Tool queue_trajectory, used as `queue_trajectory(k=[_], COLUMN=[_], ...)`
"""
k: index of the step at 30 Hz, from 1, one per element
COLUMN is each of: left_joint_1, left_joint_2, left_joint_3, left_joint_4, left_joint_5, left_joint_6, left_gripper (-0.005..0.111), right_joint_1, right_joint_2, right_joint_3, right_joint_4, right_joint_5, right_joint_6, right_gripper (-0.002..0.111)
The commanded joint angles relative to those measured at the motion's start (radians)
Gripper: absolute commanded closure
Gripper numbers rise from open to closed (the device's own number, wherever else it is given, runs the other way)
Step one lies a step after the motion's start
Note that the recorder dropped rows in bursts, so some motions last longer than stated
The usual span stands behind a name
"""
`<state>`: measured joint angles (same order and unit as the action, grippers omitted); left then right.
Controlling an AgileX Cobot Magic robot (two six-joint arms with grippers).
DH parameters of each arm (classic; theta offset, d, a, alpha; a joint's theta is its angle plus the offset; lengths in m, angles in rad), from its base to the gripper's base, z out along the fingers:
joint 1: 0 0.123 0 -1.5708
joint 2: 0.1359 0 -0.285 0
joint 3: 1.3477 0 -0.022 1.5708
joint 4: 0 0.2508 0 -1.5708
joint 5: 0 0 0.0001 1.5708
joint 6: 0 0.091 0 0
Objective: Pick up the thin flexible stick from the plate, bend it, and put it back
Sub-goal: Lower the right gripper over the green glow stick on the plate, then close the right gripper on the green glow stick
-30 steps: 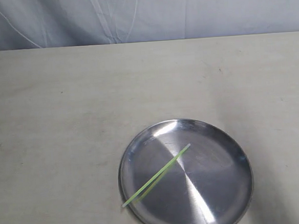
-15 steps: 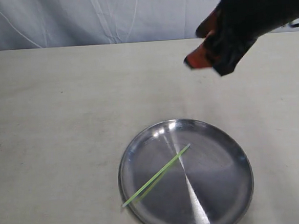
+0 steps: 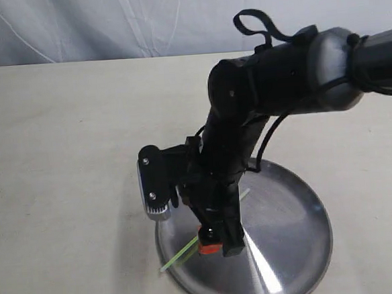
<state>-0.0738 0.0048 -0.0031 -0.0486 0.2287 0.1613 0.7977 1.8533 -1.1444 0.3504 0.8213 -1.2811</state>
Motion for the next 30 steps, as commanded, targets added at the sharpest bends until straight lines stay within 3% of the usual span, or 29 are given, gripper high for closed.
queue_trajectory(k=[1,8,11,14,24,30], left_joint_1=[-0.009,-0.009,-0.009,-0.009,-0.009,-0.009], left_joint_2=[-0.005,-0.005,-0.005,-0.005,-0.005,-0.005], left_joint_3=[0.003,0.003,0.003,0.003,0.003,0.003], left_joint_4=[-0.003,-0.003,-0.003,-0.003,-0.003,-0.003], left_joint_5=[-0.013,-0.013,-0.013,-0.013,-0.013,-0.013], left_joint_6=[-0.002,-0.002,-0.002,-0.002,-0.002,-0.002], left_gripper=[0.106,0.106,0.106,0.106,0.106,0.106], right_joint_1=[0.036,0.041,0.041,0.041,0.041,0.043], right_joint_2=[0.048,0.075,0.075,0.075,0.075,0.073], right_joint_3=[-0.008,-0.008,-0.008,-0.008,-0.008,-0.008], right_joint_4=[-0.016,-0.096,-0.369,-0.429,-0.430,-0.316], right_joint_5=[-0.010,-0.045,-0.039,-0.047,-0.047,-0.028], right_joint_6=[0.001,0.054,0.264,0.312,0.317,0.464], right_gripper=[0.031,0.031,0.031,0.031,0.031,0.031])
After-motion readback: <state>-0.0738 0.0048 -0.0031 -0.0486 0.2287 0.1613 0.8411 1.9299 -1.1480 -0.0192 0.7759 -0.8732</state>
